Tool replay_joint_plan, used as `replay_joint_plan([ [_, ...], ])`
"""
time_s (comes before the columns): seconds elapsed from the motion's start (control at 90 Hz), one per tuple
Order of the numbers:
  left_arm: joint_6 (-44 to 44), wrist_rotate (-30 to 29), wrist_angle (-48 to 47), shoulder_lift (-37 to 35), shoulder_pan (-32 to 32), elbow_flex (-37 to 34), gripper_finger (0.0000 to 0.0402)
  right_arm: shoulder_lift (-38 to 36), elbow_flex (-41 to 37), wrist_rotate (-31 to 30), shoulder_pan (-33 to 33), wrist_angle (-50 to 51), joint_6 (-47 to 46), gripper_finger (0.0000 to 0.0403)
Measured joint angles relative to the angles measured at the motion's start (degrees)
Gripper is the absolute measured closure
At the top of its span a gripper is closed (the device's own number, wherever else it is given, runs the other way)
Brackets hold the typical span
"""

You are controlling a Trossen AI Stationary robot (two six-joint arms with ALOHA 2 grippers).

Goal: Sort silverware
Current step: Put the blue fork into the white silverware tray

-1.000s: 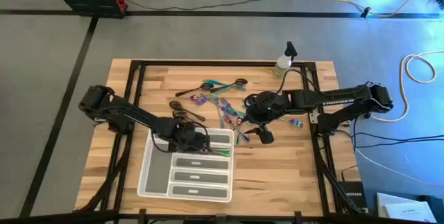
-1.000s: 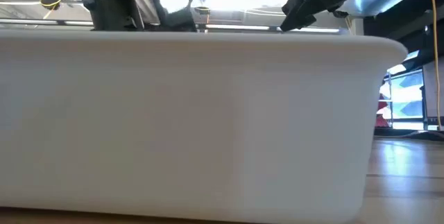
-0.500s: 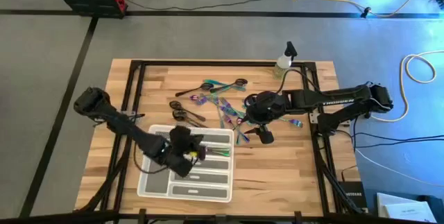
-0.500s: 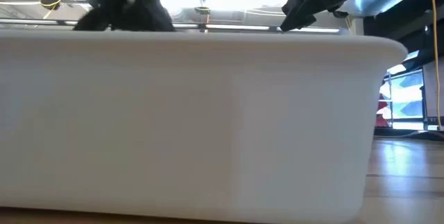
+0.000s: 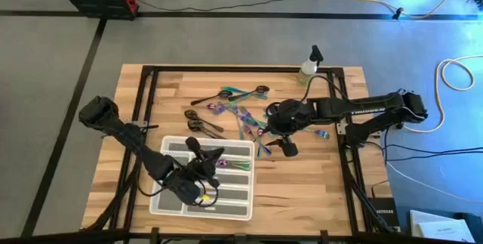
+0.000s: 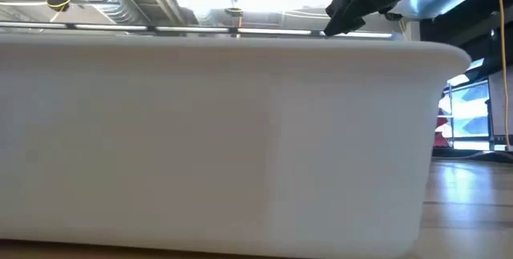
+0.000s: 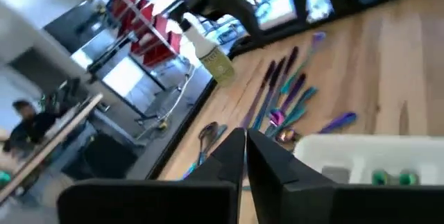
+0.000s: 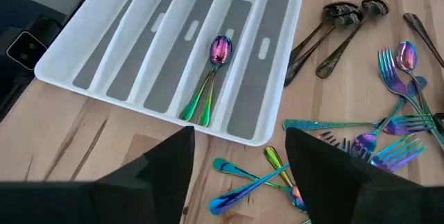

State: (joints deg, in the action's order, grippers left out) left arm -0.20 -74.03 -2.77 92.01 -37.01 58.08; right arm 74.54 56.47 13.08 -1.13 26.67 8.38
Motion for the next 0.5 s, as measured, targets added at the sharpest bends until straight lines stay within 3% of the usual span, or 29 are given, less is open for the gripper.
replay_joint_plan([
  [0.178,0.0,2.06,4.13,-0.06,2.05,0.0,0.04,0.0,0.0,0.0,0.0,-0.02,-0.02,0.0192],
  [0.5,-1.37,9.81,0.07,-0.07,5.5,0.0,0.04,0.0,0.0,0.0,0.0,-0.13,0.0,0.0192],
])
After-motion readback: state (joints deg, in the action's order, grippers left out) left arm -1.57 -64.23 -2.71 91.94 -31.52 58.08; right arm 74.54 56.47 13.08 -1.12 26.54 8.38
